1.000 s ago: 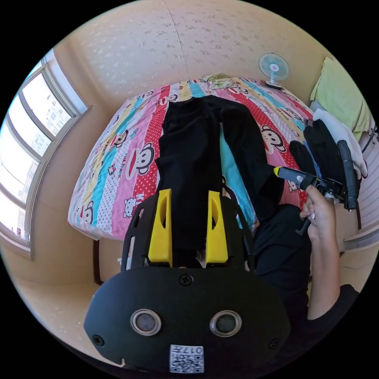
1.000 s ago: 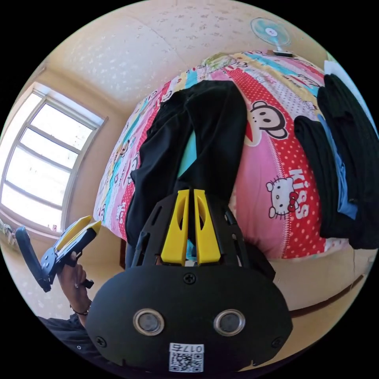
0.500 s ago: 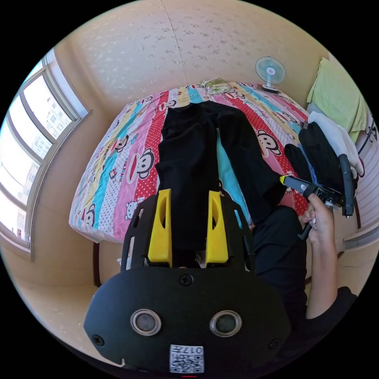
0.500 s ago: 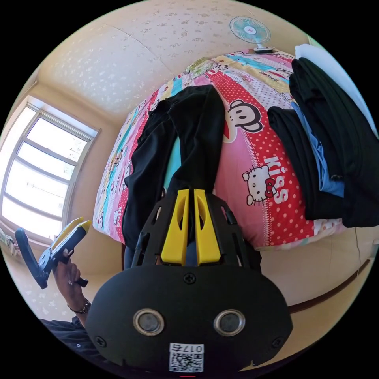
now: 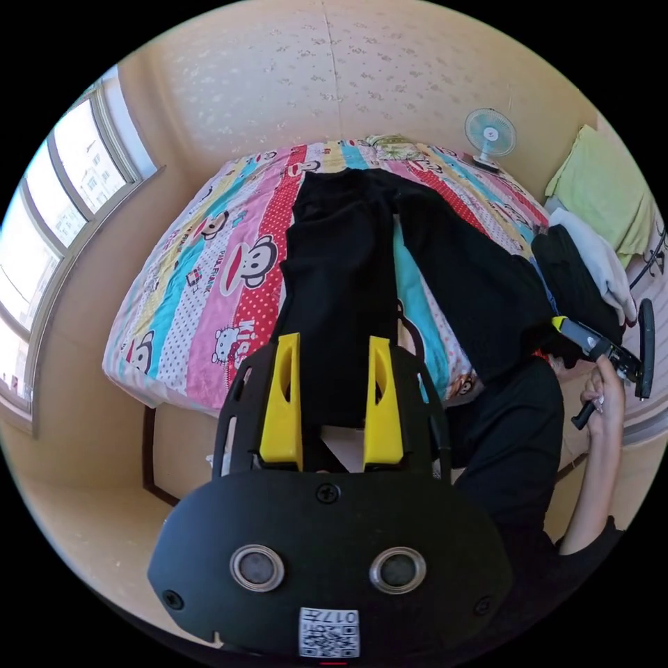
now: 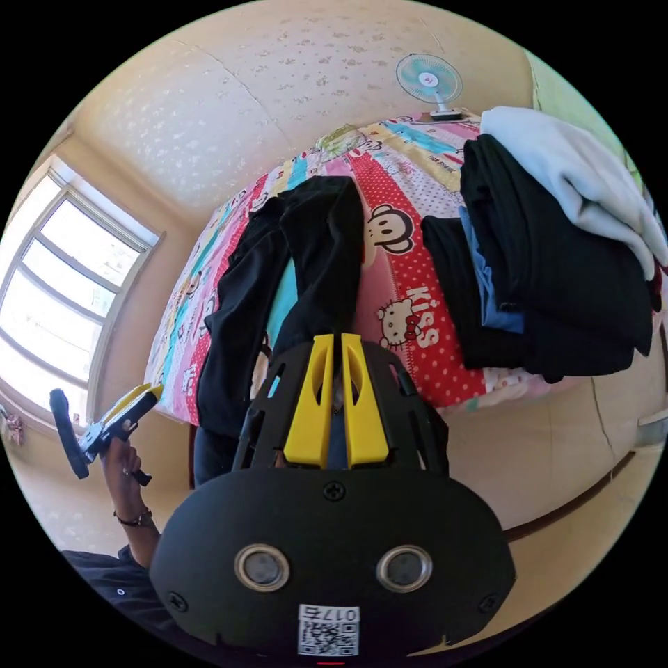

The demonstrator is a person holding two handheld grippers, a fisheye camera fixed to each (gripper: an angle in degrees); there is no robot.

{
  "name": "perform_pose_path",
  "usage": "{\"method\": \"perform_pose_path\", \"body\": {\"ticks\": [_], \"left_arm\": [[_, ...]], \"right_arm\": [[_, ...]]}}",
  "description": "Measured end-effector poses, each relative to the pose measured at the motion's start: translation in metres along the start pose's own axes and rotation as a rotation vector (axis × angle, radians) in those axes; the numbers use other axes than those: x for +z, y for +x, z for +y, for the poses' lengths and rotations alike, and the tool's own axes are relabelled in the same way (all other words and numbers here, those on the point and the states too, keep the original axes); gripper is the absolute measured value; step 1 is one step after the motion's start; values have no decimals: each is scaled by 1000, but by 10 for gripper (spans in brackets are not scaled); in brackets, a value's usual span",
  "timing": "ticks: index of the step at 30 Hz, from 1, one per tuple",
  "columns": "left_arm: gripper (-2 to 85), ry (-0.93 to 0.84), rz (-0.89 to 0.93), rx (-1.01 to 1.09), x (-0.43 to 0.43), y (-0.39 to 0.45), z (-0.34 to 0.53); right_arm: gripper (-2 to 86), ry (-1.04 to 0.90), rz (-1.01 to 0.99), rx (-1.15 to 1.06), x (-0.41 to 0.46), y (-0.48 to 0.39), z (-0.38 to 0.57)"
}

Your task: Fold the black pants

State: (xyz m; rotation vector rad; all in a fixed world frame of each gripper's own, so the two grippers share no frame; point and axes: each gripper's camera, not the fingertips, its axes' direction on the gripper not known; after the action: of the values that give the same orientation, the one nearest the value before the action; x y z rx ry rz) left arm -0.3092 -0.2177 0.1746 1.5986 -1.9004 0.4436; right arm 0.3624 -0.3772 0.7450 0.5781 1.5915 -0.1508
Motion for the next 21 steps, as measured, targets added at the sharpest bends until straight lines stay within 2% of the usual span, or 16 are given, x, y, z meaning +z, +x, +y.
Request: {"method": "perform_pose_path", "body": {"ticks": [5, 8, 10, 11, 15, 17, 18, 19, 20, 21], "left_arm": [[162, -74, 13, -99, 37, -78, 6], [163, -98, 49, -155, 62, -124, 6], [163, -125, 118, -191, 88, -153, 2], [163, -140, 135, -198, 97, -158, 0], [158, -262, 214, -223, 154, -170, -16], [140, -262, 120, -187, 158, -159, -21], [98, -265, 73, -161, 155, -153, -23], [30, -279, 74, -124, 151, -147, -23], [27, -293, 84, -98, 150, -144, -23], [22, -321, 129, -56, 148, -140, -20]], "right_arm": [[33, -84, 284, 61, 3, 39, 13], [55, -12, 411, 27, -7, 34, 24], [76, 44, 321, -76, -8, 12, 27], [88, 35, 208, -144, -1, -5, 26], [124, -202, -214, -304, 75, -72, 20], [127, -271, -293, -358, 112, -103, 29], [127, -340, -285, -390, 140, -123, 37], [125, -381, -276, -407, 154, -132, 41], [120, -437, -242, -418, 176, -145, 50], [76, -376, -156, -411, 176, -152, 55]]}}
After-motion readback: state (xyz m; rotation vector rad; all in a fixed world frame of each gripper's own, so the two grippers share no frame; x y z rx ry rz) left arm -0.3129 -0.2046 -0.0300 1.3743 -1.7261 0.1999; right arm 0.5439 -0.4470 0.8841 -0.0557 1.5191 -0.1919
